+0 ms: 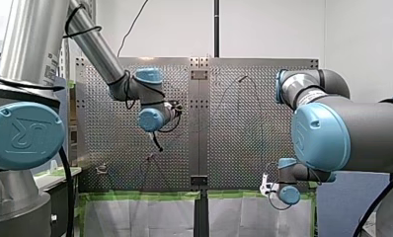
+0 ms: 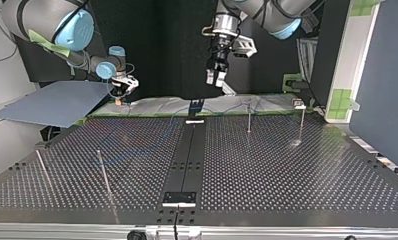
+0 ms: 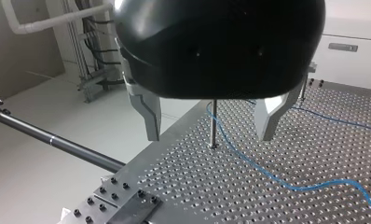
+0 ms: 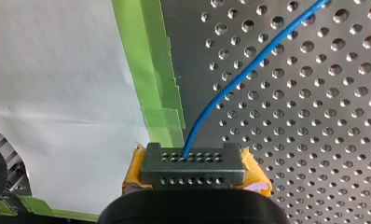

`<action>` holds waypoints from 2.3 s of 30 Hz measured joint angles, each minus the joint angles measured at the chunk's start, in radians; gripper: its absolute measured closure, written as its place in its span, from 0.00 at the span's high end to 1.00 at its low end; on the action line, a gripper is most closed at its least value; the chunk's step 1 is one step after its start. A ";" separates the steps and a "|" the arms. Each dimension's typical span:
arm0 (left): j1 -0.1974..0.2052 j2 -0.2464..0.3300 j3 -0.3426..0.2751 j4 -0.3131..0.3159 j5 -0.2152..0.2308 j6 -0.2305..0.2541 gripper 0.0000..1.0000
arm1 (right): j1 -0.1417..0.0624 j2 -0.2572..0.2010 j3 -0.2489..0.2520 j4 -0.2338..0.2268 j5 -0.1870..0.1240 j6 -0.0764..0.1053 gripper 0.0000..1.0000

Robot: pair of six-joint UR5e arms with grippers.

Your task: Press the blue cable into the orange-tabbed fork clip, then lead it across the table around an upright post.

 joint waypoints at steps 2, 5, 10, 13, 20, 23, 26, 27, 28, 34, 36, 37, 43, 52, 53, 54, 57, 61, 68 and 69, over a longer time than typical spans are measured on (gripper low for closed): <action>0.001 0.000 -0.020 0.020 0.001 0.006 0.99 | 0.001 0.000 -0.001 0.000 0.000 -0.003 0.00; 0.003 0.000 -0.050 0.050 0.001 0.011 0.99 | 0.004 0.000 -0.004 0.000 0.000 -0.016 0.00; 0.007 0.000 -0.097 0.096 0.002 -0.003 0.99 | 0.007 0.000 -0.006 0.000 0.000 -0.026 0.00; 0.009 0.000 -0.123 0.097 0.002 -0.007 0.99 | 0.008 0.000 -0.006 0.000 0.001 -0.024 0.00; 0.015 0.000 -0.181 0.049 0.030 -0.003 0.99 | 0.008 0.000 -0.007 0.002 0.001 -0.022 0.00; 0.017 0.000 -0.206 0.024 0.040 -0.004 0.99 | 0.008 0.000 -0.007 0.004 0.001 -0.022 0.00; 0.018 -0.001 -0.220 0.011 0.044 -0.005 0.99 | 0.008 0.000 -0.007 0.004 0.001 -0.022 0.00; 0.018 -0.001 -0.222 0.009 0.044 -0.005 0.99 | 0.008 0.000 -0.007 0.005 0.001 -0.022 0.00; 0.018 -0.001 -0.223 0.008 0.044 -0.005 0.99 | 0.008 0.000 -0.007 0.005 0.001 -0.022 0.00; 0.018 -0.001 -0.225 0.006 0.045 -0.005 0.99 | 0.008 0.000 -0.007 0.005 0.001 -0.022 0.00; 0.018 -0.001 -0.225 0.006 0.045 -0.005 0.99 | 0.008 0.000 -0.007 0.005 0.001 -0.022 0.00; 0.018 -0.001 -0.225 0.006 0.045 -0.005 0.99 | 0.008 0.000 -0.007 0.005 0.001 -0.022 0.00; 0.018 -0.001 -0.225 0.006 0.045 -0.005 0.99 | 0.008 0.000 -0.007 0.005 0.001 -0.022 0.00; 0.018 -0.001 -0.225 0.006 0.045 -0.005 0.99 | 0.008 0.000 -0.007 0.005 0.001 -0.022 0.00; 0.018 -0.001 -0.225 0.006 0.045 -0.005 0.99 | 0.008 0.000 -0.007 0.005 0.001 -0.022 0.00; 0.018 -0.001 -0.225 0.006 0.045 -0.005 0.99 | 0.008 0.000 -0.007 0.005 0.001 -0.022 0.00; 0.018 -0.001 -0.225 0.006 0.045 -0.005 0.99 | 0.008 0.000 -0.007 0.005 0.001 -0.022 0.00; 0.018 -0.001 -0.225 0.006 0.045 -0.005 0.99 | 0.008 0.000 -0.007 0.005 0.001 -0.022 0.00; 0.018 -0.001 -0.225 0.006 0.045 -0.005 0.99 | 0.008 0.000 -0.007 0.005 0.001 -0.022 0.00; 0.018 -0.001 -0.225 0.006 0.045 -0.005 0.99 | 0.008 0.000 -0.007 0.005 0.001 -0.022 0.00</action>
